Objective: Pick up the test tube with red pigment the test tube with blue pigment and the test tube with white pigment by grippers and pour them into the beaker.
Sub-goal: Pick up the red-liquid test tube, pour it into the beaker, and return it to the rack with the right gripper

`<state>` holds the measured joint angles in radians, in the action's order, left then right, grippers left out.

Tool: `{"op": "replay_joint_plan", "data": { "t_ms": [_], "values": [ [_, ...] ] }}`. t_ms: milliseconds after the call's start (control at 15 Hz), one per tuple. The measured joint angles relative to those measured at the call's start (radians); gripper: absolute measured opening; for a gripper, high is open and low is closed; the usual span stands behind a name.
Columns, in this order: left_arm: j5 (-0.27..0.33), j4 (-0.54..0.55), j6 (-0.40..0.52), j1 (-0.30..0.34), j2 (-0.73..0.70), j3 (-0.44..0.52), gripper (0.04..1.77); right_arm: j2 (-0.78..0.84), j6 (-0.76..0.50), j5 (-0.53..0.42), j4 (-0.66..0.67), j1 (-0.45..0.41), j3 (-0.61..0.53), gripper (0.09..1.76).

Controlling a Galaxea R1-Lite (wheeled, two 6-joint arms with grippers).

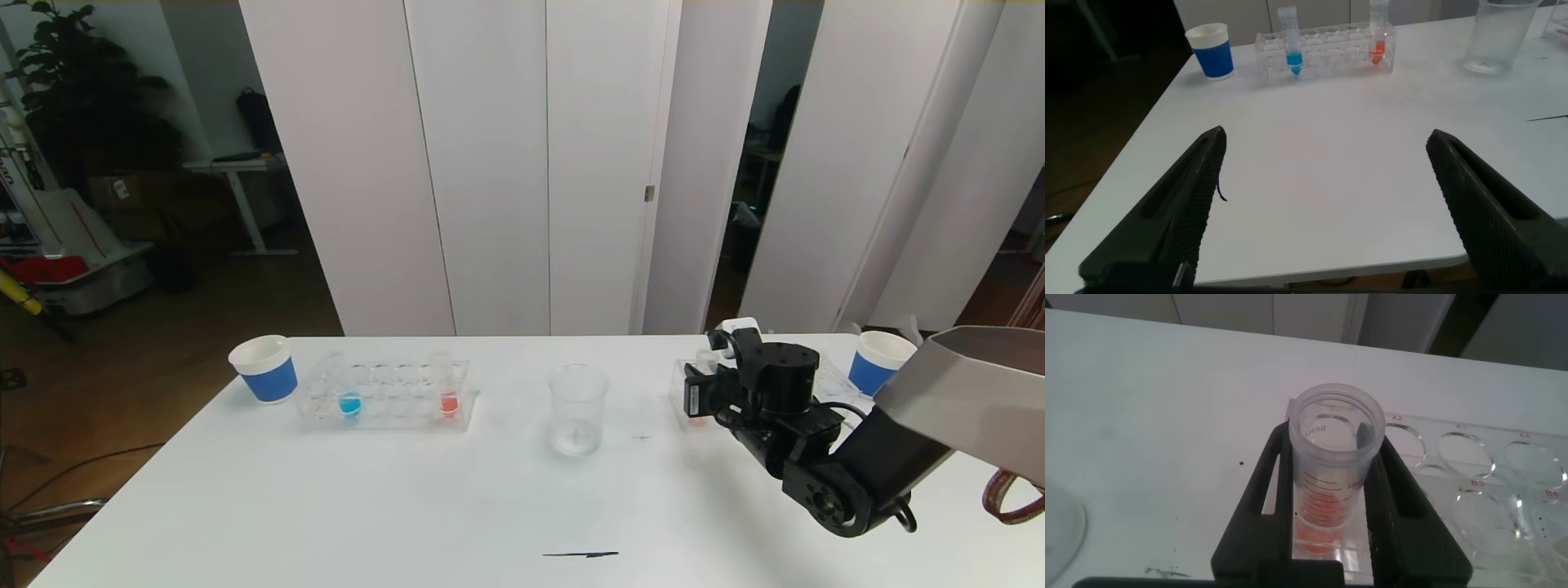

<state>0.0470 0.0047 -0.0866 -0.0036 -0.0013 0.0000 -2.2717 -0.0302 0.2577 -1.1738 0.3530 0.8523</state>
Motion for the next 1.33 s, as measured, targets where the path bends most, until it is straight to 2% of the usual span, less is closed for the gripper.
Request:
{"op": "replay_joint_plan", "data": {
  "t_ms": [400, 867, 1067, 1333],
  "values": [
    [0.0, 0.0, 0.0, 0.0, 0.0, 0.0, 1.75, 0.016, -0.002, 0.001, -0.004, -0.002, -0.003, 0.57],
    [0.0, 0.0, 0.0, 0.0, 0.0, 0.0, 1.75, 0.108, 0.012, -0.019, 0.001, -0.011, 0.013, 0.58],
    [0.0, 0.0, 0.0, 0.0, 0.0, 0.0, 1.75, 0.14, 0.041, -0.071, 0.026, -0.028, 0.075, 0.58],
    [0.0, 0.0, 0.0, 0.001, 0.0, 0.0, 1.75, 0.17, 0.145, -0.18, 0.178, -0.068, 0.258, 0.58]
  ]
}}
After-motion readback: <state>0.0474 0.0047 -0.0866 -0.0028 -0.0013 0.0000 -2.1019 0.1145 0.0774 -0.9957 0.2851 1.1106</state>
